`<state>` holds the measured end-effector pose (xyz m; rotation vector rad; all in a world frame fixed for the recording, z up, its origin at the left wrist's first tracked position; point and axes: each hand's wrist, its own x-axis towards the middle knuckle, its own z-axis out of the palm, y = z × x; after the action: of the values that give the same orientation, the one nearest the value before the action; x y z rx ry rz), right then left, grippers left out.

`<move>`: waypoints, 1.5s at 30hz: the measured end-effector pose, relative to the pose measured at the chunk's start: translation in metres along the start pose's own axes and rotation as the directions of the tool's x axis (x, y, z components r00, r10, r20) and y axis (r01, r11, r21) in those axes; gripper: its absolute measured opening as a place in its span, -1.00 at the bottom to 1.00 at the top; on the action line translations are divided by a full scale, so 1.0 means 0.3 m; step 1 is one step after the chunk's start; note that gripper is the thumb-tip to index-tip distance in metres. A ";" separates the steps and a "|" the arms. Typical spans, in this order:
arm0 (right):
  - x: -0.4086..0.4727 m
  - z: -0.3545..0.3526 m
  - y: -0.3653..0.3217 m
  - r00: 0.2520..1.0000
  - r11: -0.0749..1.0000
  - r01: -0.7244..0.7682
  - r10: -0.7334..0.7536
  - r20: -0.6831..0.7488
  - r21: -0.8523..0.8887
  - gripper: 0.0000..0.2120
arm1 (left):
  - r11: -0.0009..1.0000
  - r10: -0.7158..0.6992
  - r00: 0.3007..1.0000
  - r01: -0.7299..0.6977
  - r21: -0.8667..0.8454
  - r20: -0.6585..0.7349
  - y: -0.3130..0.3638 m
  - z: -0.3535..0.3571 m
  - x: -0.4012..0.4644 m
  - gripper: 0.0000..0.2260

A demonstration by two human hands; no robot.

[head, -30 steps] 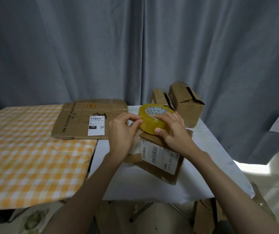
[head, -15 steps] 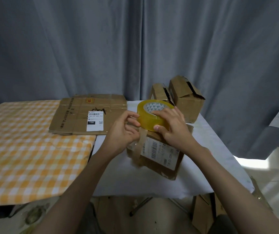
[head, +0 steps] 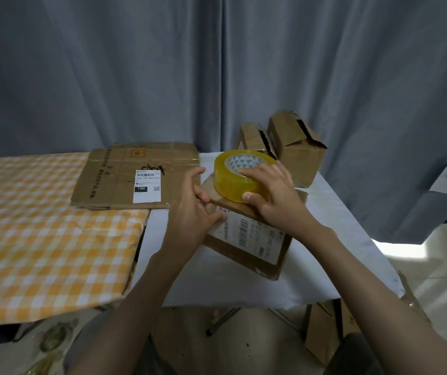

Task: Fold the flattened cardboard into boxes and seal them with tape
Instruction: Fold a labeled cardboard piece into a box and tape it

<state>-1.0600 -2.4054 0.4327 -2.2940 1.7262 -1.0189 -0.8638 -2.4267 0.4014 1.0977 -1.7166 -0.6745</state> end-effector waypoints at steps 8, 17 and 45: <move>0.001 0.007 0.001 1.000 1.000 0.012 -0.012 -0.016 -0.003 -0.53 | 0.991 -0.073 0.993 0.061 -0.123 -0.093 -0.053 -0.007 -0.048 -0.57; 0.000 -0.008 -0.002 1.000 1.000 0.005 -0.006 0.024 0.030 -0.51 | 0.997 0.057 0.974 -0.045 0.059 -0.218 -0.085 0.026 -0.038 -0.66; 0.006 -0.039 -0.043 0.999 0.999 -0.040 0.040 0.009 0.023 -0.56 | 0.974 0.225 0.951 -0.212 0.081 -0.211 0.073 0.004 0.035 -0.79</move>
<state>-1.0556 -2.3988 0.4483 -2.2370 1.7404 -1.0143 -0.8745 -2.4265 0.4231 0.9642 -1.6429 -0.3532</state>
